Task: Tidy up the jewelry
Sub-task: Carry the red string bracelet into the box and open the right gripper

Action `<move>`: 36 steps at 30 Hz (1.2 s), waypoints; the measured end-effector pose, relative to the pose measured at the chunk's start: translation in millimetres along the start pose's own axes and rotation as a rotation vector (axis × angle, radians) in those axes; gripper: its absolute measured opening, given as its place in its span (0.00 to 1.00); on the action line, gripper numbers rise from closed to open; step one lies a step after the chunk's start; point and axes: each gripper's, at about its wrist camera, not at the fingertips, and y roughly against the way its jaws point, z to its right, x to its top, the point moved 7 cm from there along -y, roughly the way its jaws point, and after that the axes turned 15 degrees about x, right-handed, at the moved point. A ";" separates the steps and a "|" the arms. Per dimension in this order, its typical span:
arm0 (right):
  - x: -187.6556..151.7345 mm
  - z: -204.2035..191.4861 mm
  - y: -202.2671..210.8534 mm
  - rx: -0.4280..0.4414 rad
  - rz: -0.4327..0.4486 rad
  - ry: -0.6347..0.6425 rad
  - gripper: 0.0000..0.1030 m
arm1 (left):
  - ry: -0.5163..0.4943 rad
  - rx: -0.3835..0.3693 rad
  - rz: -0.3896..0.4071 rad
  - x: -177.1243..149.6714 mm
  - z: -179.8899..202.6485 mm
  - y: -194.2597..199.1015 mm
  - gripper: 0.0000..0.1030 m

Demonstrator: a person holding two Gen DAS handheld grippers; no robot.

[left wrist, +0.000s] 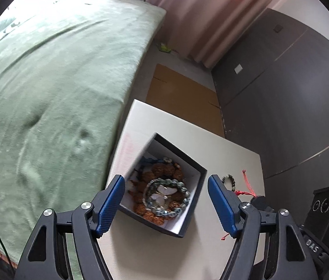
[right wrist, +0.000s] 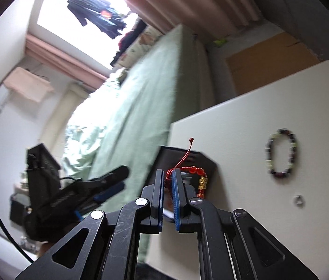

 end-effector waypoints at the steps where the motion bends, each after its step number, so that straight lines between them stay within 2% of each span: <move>1: -1.1 -5.6 -3.7 0.022 0.002 0.006 0.09 | 0.003 0.005 0.007 1.5 -3.8 2.5 0.72; 6: -2.0 -23.4 -24.5 0.139 0.021 0.015 0.09 | 0.029 0.019 0.016 6.7 -19.0 5.3 0.72; 7: -2.2 -25.6 -30.7 0.144 0.018 0.023 0.15 | 0.037 0.021 0.014 7.6 -22.0 4.4 0.72; 8: -4.4 -24.3 -37.4 0.129 -0.007 0.017 0.36 | 0.046 0.024 0.012 8.4 -24.8 3.6 0.72; 10: -9.7 -18.5 -42.8 0.114 -0.032 -0.011 0.61 | 0.055 0.029 0.012 9.0 -28.0 2.2 0.72; 14: -9.5 -3.1 -32.6 0.022 -0.029 -0.019 0.63 | 0.043 0.027 0.011 7.7 -23.3 1.5 0.72; 24: 1.7 34.2 27.4 -0.138 0.049 -0.084 0.63 | -0.027 0.007 0.015 -5.4 10.2 3.1 0.72; 28: 4.4 44.0 46.0 -0.183 0.055 -0.101 0.63 | -0.044 0.005 0.029 -10.3 25.0 5.2 0.72; 30: 4.5 49.3 56.6 -0.177 0.057 -0.134 0.63 | -0.048 0.007 0.040 -11.9 32.9 6.0 0.72; 32: 4.7 52.4 66.4 -0.191 0.062 -0.140 0.74 | -0.067 0.002 0.044 -15.4 45.0 6.2 0.72; 34: 7.0 53.4 77.6 -0.221 0.080 -0.121 0.81 | -0.089 0.004 0.049 -18.9 56.1 6.0 0.72; 36: 9.8 55.3 89.7 -0.235 0.093 -0.110 0.82 | -0.110 0.005 0.053 -23.0 67.1 4.9 0.72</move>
